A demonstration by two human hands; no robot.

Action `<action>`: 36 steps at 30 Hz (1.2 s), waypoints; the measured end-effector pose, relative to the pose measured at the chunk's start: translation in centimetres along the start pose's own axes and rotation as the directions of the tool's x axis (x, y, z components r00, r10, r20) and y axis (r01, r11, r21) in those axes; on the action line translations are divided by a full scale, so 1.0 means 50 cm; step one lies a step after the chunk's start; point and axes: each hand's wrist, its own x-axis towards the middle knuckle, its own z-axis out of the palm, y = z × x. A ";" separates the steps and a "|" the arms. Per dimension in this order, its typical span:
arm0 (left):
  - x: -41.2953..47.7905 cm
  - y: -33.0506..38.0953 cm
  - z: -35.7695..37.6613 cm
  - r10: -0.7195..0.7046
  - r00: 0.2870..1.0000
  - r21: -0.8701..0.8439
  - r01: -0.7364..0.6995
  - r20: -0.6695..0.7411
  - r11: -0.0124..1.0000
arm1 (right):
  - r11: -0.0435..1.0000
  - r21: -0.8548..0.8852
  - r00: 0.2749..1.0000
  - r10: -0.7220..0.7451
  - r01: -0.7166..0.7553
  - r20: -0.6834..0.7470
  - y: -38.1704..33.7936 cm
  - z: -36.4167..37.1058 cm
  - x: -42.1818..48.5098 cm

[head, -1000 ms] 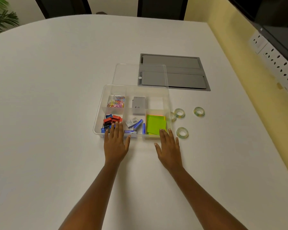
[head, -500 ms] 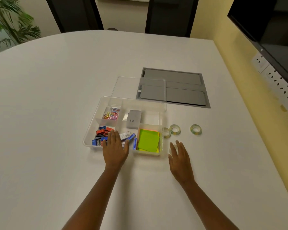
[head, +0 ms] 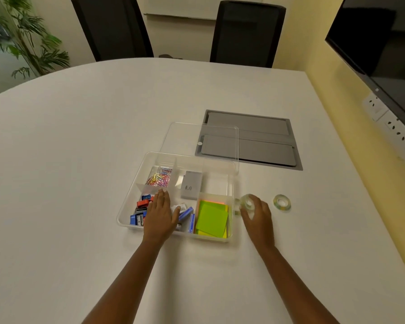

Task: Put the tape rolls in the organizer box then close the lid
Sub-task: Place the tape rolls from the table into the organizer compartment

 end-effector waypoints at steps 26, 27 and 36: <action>0.042 -0.002 0.015 -0.060 0.995 -0.197 0.042 -0.084 0.979 | 0.911 -0.411 0.964 0.136 -0.031 0.229 0.072 0.016 0.074; 0.042 -0.001 0.014 -0.058 0.995 -0.196 0.040 -0.083 0.980 | 0.905 -0.423 0.963 0.141 -0.032 0.229 0.076 0.014 0.071; 0.039 -0.001 0.011 -0.067 0.994 -0.197 0.050 -0.082 0.979 | 0.988 -0.052 0.986 0.150 -0.146 0.080 -0.011 0.013 0.108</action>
